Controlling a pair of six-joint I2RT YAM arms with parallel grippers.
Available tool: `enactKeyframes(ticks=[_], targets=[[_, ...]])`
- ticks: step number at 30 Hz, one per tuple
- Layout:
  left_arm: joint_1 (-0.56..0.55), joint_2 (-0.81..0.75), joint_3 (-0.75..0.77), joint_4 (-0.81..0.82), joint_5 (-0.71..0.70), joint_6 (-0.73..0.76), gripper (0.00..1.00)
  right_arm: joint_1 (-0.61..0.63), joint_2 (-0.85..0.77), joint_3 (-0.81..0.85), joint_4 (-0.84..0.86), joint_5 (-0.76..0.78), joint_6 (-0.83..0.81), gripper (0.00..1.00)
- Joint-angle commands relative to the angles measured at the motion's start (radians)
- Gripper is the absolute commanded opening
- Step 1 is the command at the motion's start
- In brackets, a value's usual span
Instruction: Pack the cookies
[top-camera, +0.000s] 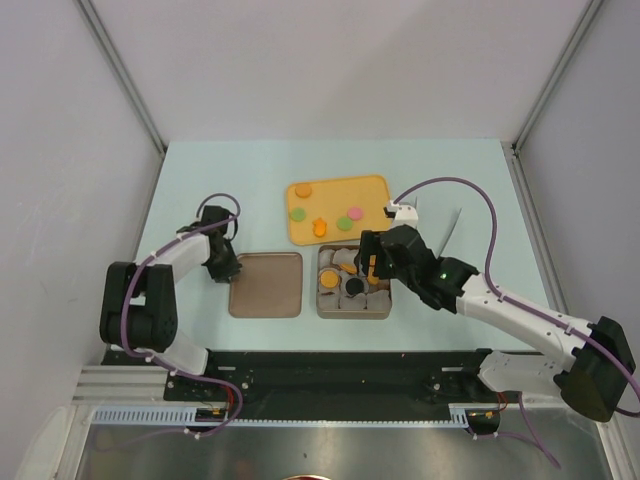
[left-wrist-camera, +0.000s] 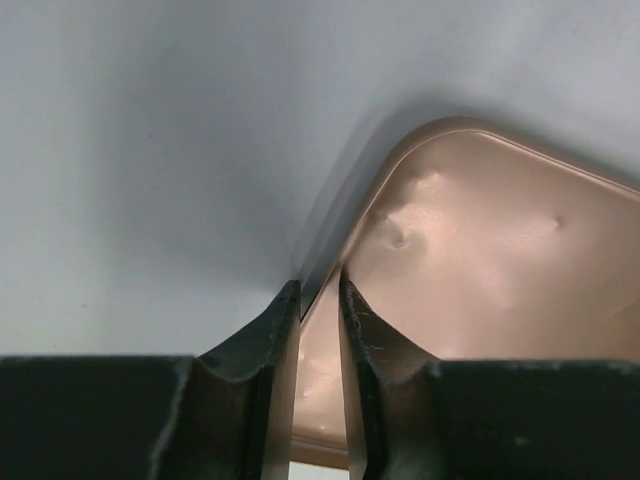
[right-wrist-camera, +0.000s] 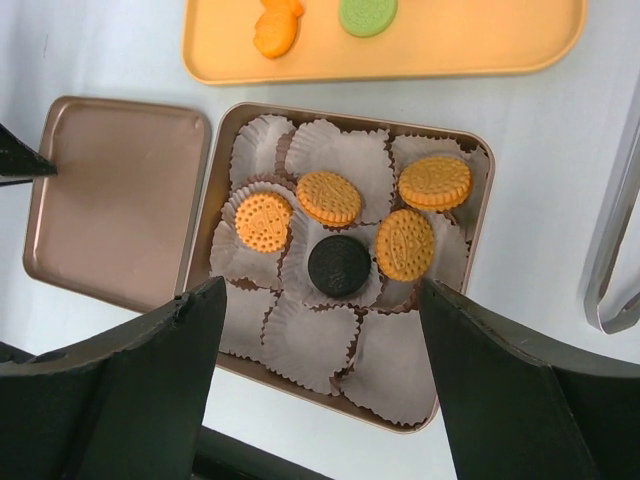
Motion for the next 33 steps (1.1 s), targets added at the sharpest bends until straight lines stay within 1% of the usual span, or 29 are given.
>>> enactKeyframes(ticks=[1,3,6,7,12,15,17,23,29,31,33], targets=[[0.006,0.043,0.000,0.013,0.038,0.018,0.22,0.008,-0.031,-0.009,0.041,0.010,0.012,0.82],[0.006,0.044,-0.002,0.014,0.048,0.014,0.18,0.008,-0.033,-0.009,0.041,0.010,0.012,0.82],[0.006,0.023,-0.005,0.017,0.054,0.012,0.02,0.008,-0.034,-0.009,0.039,0.011,0.015,0.82],[0.006,0.014,-0.005,0.016,0.054,0.012,0.01,0.008,-0.033,-0.009,0.038,0.013,0.018,0.82],[0.006,-0.075,-0.014,0.008,0.040,-0.002,0.00,0.014,-0.037,-0.009,0.041,0.010,0.022,0.82],[0.006,-0.176,-0.020,-0.006,0.025,-0.014,0.00,0.022,-0.044,-0.009,0.047,0.008,0.019,0.81],[0.006,-0.247,-0.011,-0.026,0.011,-0.018,0.01,0.025,-0.045,-0.009,0.058,0.008,0.009,0.81],[0.006,-0.376,0.047,-0.101,0.006,-0.018,0.00,0.028,-0.047,0.001,0.084,-0.013,-0.014,0.80],[0.003,-0.486,0.072,-0.155,0.000,-0.018,0.00,0.029,-0.042,0.037,0.098,-0.033,-0.046,0.81],[-0.007,-0.521,0.085,-0.164,0.009,-0.018,0.01,0.031,-0.042,0.040,0.116,-0.047,-0.054,0.81],[-0.023,-0.544,0.105,-0.170,0.021,-0.017,0.00,0.022,-0.041,0.040,0.153,-0.107,-0.057,0.81]])
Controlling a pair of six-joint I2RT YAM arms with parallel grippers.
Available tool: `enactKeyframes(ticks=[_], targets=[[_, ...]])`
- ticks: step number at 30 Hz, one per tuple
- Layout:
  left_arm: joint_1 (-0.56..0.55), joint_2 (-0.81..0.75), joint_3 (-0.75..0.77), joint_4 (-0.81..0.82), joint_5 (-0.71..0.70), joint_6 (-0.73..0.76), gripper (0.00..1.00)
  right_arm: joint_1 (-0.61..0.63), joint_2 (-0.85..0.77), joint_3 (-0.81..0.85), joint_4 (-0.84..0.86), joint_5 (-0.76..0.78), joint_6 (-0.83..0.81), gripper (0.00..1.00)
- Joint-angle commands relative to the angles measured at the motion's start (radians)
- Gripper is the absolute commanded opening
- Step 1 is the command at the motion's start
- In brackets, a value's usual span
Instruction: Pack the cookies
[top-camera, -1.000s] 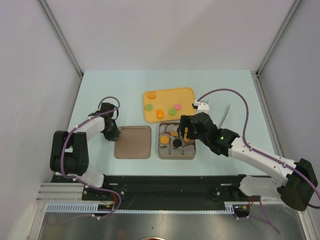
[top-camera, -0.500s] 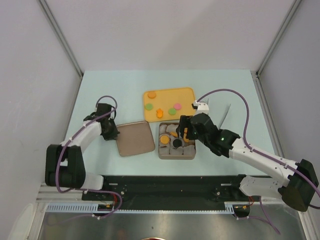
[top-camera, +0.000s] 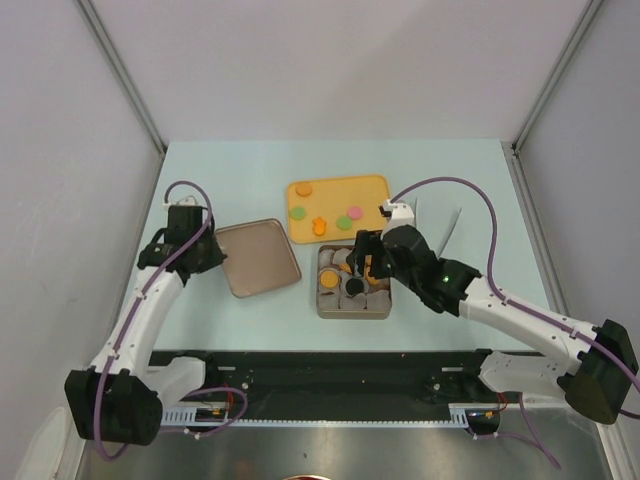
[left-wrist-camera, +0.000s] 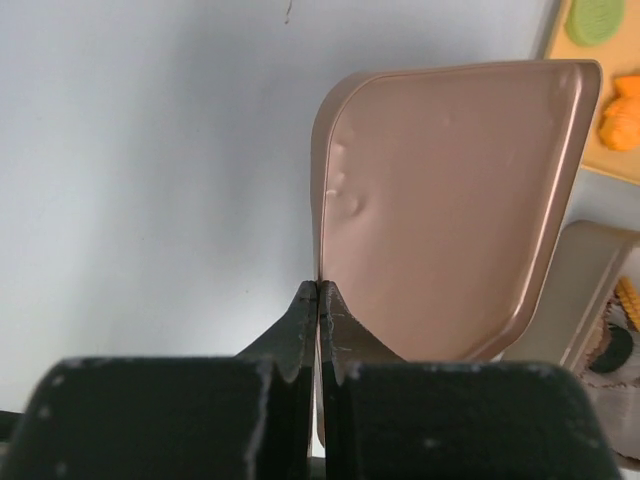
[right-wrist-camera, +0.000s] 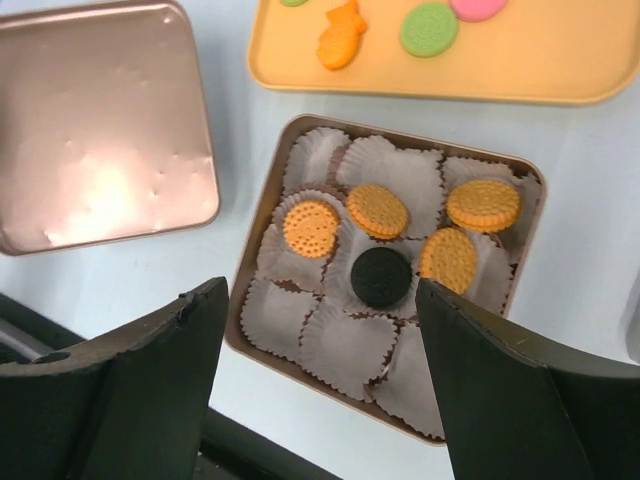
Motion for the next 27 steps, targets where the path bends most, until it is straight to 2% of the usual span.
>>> enactKeyframes(ticks=[1,6,7,11,18,21,27], targets=[[-0.046,-0.066,0.099,-0.023,0.017,-0.018,0.00,-0.010,-0.015,0.039,0.110,-0.097,-0.029,0.81],[-0.100,-0.113,0.150,0.001,0.084,-0.024,0.00,-0.083,-0.008,0.045,0.243,-0.358,0.000,0.82],[-0.109,-0.115,0.155,0.024,0.165,-0.024,0.00,-0.096,-0.002,0.051,0.262,-0.390,0.021,0.83],[-0.126,-0.104,0.159,0.064,0.302,-0.041,0.01,-0.148,0.039,0.071,0.338,-0.542,0.051,0.84],[-0.160,-0.109,0.153,0.139,0.438,-0.058,0.00,-0.181,0.064,0.081,0.377,-0.599,0.043,0.85],[-0.172,-0.116,0.159,0.150,0.455,-0.064,0.00,-0.194,0.082,0.081,0.378,-0.613,0.037,0.85],[-0.186,-0.127,0.172,0.141,0.452,-0.064,0.00,-0.194,0.064,0.081,0.299,-0.505,-0.012,0.85]])
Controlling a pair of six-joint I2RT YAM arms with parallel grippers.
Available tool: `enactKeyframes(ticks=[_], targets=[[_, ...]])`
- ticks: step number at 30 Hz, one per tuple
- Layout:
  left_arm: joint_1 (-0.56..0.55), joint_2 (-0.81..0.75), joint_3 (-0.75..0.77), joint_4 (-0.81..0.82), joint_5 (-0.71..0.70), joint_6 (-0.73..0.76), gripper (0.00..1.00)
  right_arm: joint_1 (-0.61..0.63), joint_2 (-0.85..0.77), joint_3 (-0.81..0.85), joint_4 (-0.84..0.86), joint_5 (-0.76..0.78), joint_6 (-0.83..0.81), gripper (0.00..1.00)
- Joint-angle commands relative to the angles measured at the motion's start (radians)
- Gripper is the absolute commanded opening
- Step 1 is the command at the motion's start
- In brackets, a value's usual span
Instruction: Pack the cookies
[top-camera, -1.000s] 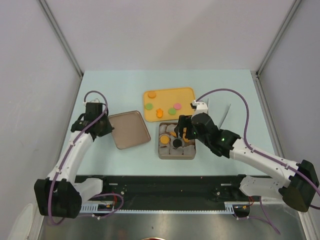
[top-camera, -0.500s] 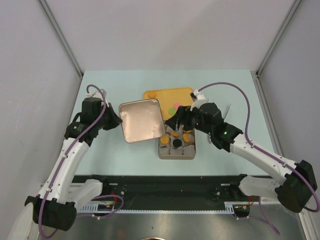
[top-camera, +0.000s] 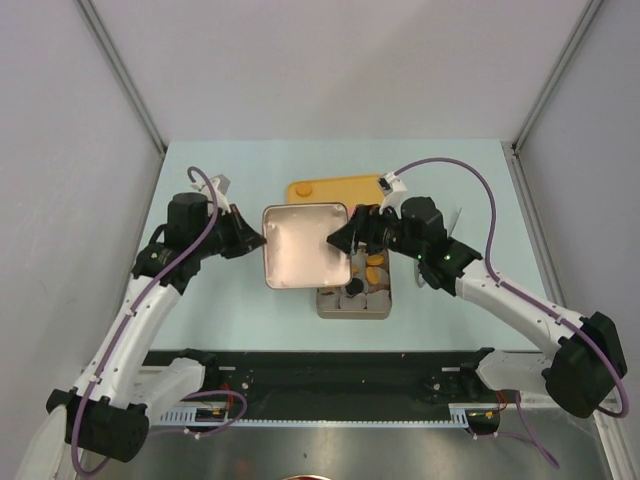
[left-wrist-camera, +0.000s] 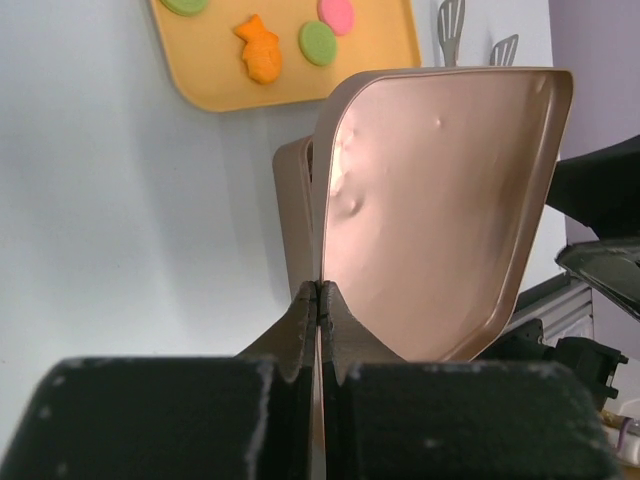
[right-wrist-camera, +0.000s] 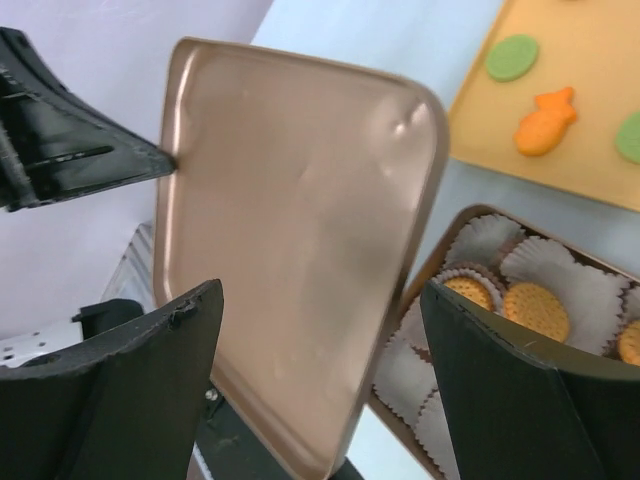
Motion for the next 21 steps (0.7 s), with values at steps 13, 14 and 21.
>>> enactKeyframes(ticks=[13,14,21], targets=[[-0.030,-0.054,0.024,0.099,0.093,-0.029,0.00,0.014,0.081,0.033,0.125,-0.138,-0.031,0.76],[-0.030,-0.052,0.012,0.109,0.100,-0.030,0.00,0.011,0.086,0.033,0.144,-0.161,-0.022,0.74],[-0.031,-0.040,-0.032,0.167,0.123,-0.039,0.03,0.012,0.062,0.033,0.195,-0.215,0.000,0.53]])
